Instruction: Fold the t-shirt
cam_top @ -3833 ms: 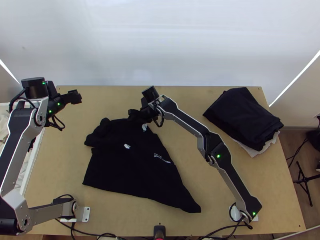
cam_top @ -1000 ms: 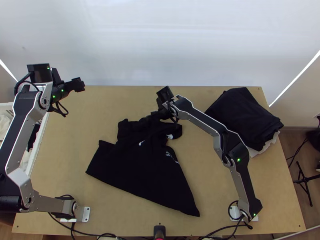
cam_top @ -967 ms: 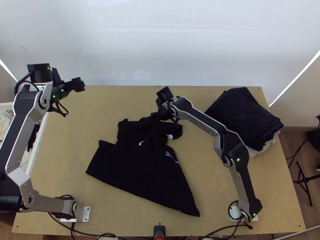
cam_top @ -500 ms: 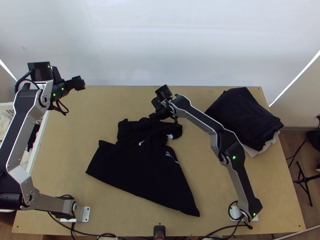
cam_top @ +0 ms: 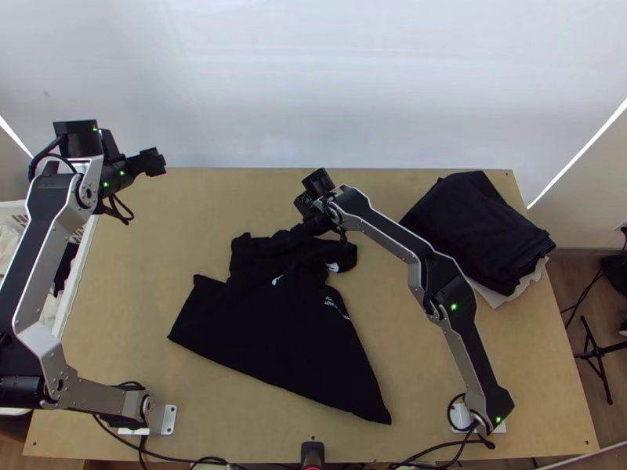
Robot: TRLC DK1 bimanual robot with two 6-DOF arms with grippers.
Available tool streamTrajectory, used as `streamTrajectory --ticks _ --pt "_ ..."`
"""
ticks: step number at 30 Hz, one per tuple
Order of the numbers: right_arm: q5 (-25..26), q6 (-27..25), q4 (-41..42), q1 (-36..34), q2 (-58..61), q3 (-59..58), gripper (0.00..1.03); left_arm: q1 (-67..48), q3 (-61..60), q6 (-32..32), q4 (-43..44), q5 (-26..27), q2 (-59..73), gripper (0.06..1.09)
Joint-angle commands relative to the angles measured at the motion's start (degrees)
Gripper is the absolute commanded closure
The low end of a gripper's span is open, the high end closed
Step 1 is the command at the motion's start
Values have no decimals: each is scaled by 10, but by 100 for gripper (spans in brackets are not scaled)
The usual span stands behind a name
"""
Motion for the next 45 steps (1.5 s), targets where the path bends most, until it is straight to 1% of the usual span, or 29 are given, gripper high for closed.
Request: streamTrajectory --ticks 1,5,6,7,8,9,13,15,19,24,26,29,32,34,35,40,43,45 --pt "0 -7 3 0 6 -3 60 -1 5 0 0 0 5 10" --pt "3 -7 6 1 8 -7 60 0 6 0 0 0 4 10" --pt "3 -7 6 1 9 -9 65 1 6 0 0 0 4 10" --pt "4 -7 9 2 9 -9 74 1 6 0 -1 0 4 10" --pt "5 -7 18 2 7 -12 90 2 6 0 -1 0 4 10" --pt "6 -5 27 1 4 -16 100 2 6 0 -2 0 4 10" --pt "6 -1 24 0 -22 -34 100 3 12 0 -5 0 4 10" --pt "5 30 30 -7 -49 -34 100 3 15 0 -8 0 4 10" --pt "5 100 75 -28 -123 -37 100 3 16 0 -9 1 5 10" --pt "6 175 123 -64 -193 -36 100 -4 14 -2 -12 1 6 10" --pt "9 192 125 -79 -213 -36 100 -10 13 -1 -15 1 6 10" --pt "26 202 127 -100 -235 -46 100 -24 5 13 -31 1 5 10" --pt "37 209 129 -121 -247 -63 100 -53 -20 50 -64 0 -1 10" --pt "41 208 129 -131 -256 -75 100 -75 -60 93 -66 0 -20 10" --pt "44 208 129 -136 -260 -82 100 -85 -85 123 -63 0 -34 10" --pt "58 209 129 -146 -281 -103 100 -105 -181 241 -12 0 -85 10" --pt "64 209 129 -145 -291 -107 100 -114 -212 291 31 2 -99 10" --pt "66 209 129 -144 -292 -105 100 -117 -217 304 47 3 -96 10"
